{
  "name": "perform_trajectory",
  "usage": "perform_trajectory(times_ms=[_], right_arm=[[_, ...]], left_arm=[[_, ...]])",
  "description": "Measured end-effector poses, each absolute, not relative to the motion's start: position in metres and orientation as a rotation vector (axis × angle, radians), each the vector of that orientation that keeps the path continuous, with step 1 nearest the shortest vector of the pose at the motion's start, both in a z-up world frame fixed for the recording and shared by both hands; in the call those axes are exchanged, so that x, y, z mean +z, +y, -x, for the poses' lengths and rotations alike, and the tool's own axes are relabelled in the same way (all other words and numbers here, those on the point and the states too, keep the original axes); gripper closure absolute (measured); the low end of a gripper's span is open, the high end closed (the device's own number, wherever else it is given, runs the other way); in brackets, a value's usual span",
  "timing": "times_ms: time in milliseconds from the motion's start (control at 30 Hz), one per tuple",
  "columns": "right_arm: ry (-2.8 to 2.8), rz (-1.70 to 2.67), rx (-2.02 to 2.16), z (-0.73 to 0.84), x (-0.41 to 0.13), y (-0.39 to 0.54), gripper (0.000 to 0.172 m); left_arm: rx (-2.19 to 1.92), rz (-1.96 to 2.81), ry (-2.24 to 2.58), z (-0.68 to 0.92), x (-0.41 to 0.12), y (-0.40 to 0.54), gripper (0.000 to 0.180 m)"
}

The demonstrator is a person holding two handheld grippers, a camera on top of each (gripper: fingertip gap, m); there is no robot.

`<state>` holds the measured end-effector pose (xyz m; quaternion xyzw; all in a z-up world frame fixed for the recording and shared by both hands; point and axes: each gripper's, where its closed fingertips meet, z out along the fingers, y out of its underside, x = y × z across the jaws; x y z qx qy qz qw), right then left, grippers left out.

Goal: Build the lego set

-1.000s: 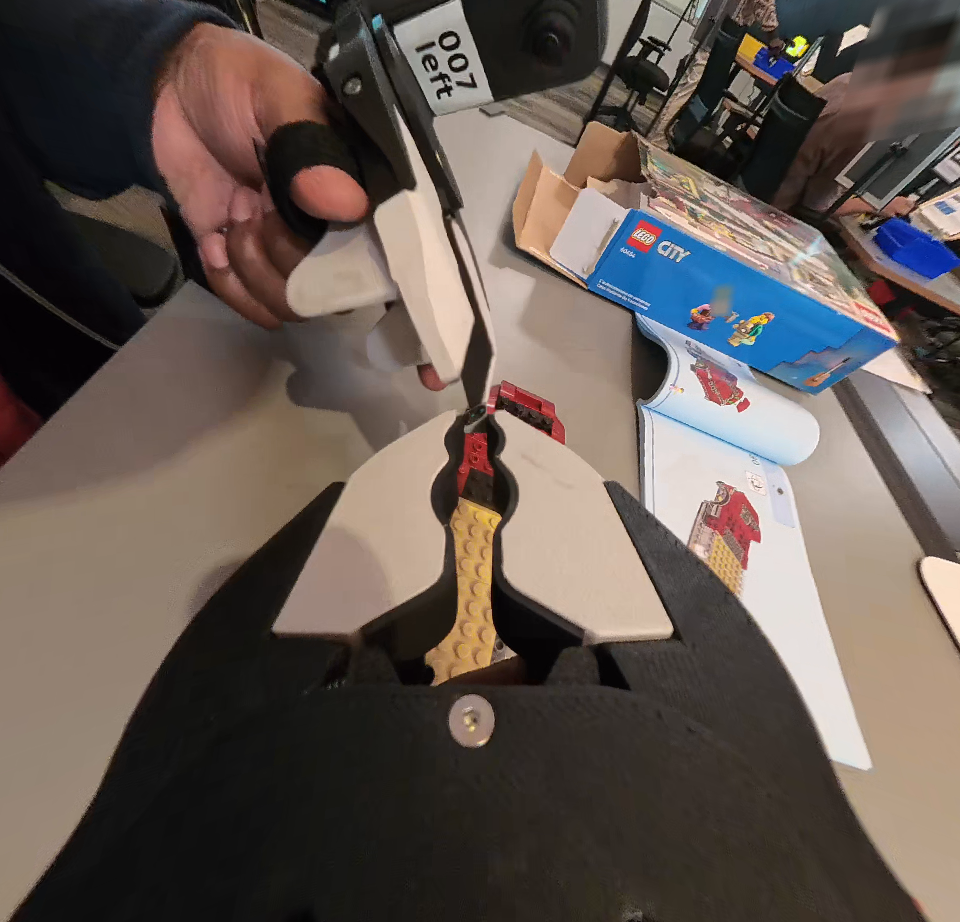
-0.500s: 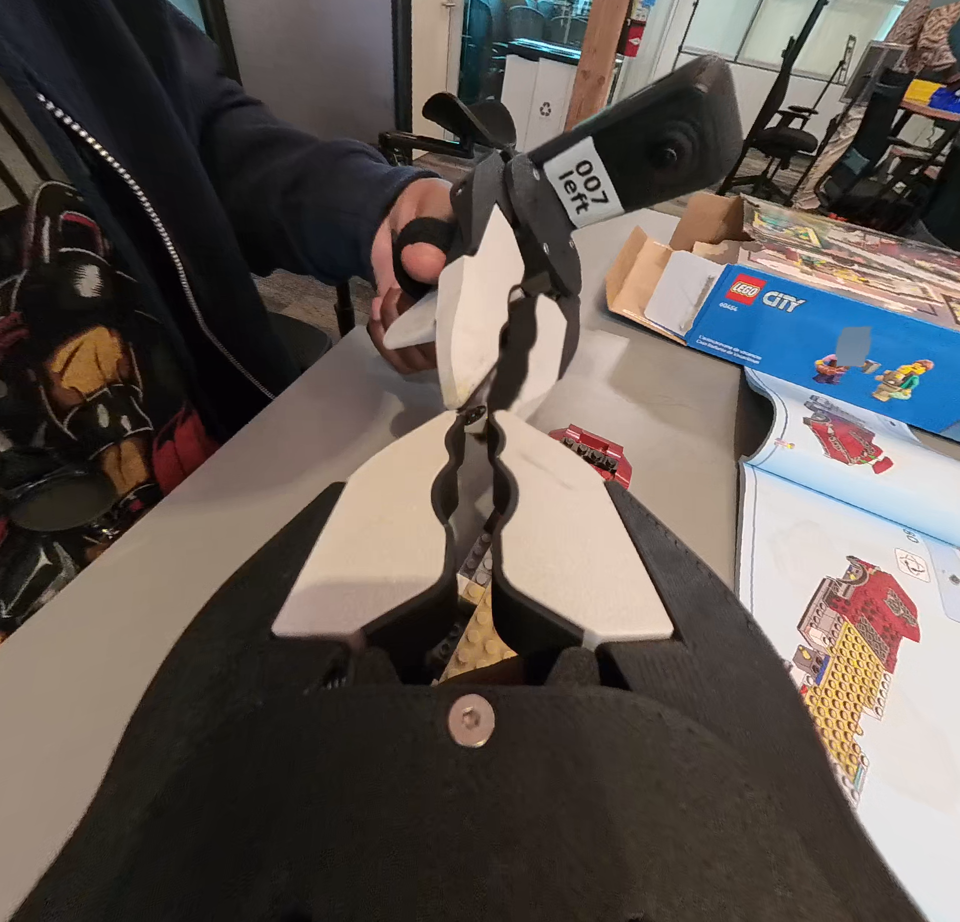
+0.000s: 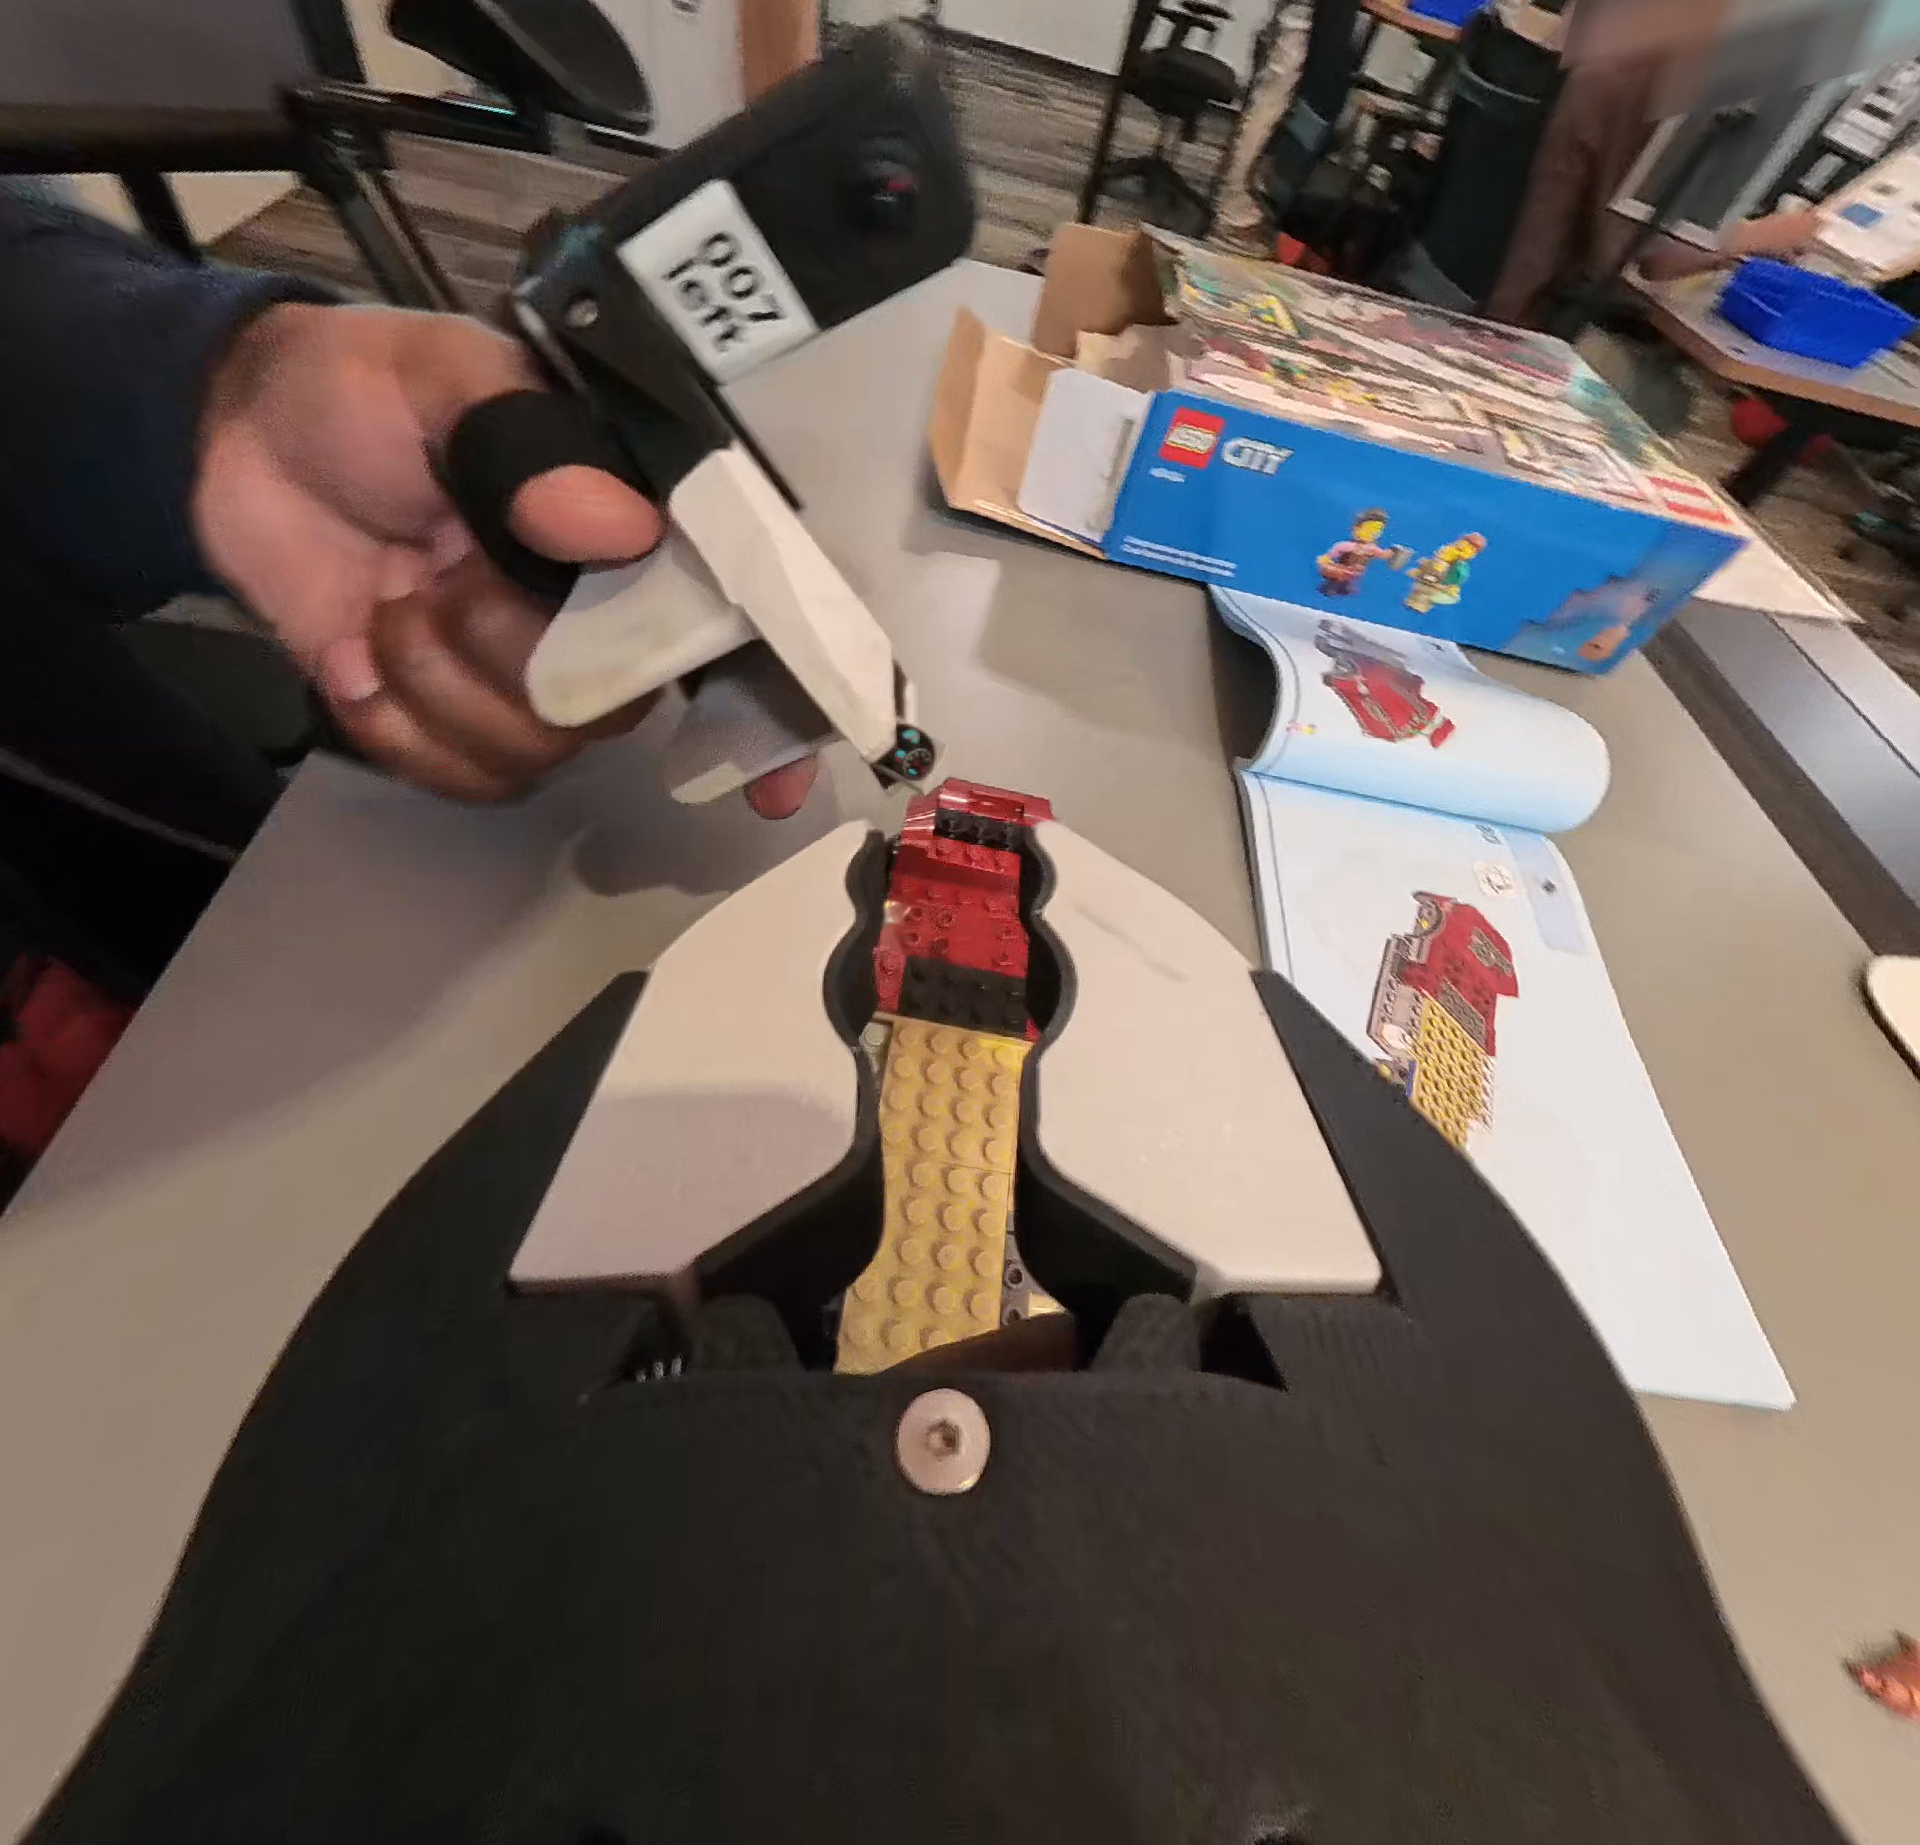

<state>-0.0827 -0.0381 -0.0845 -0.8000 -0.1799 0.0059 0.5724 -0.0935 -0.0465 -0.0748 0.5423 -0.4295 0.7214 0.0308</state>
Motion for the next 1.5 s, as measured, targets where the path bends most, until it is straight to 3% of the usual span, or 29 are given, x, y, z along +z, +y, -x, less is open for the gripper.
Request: perform_trajectory(times_ms=[533,833,1200,1500], right_arm=[[-0.354,1.862,-0.191,0.096,-0.087,-0.027,0.149],[-0.411,1.846,-0.004,0.099,-0.087,-0.034,0.161],[-0.364,1.851,-0.083,0.100,-0.086,-0.031,0.148],[-0.427,1.805,0.022,0.103,-0.084,-0.037,0.148]], left_arm=[[2.352,-1.915,-1.034,0.093,-0.082,-0.043,0.175],[2.297,-1.860,-1.141,0.098,-0.081,-0.046,0.175],[2.361,-1.900,-0.895,0.093,-0.082,-0.040,0.175],[2.293,-1.834,-0.954,0.095,-0.083,-0.055,0.175]])
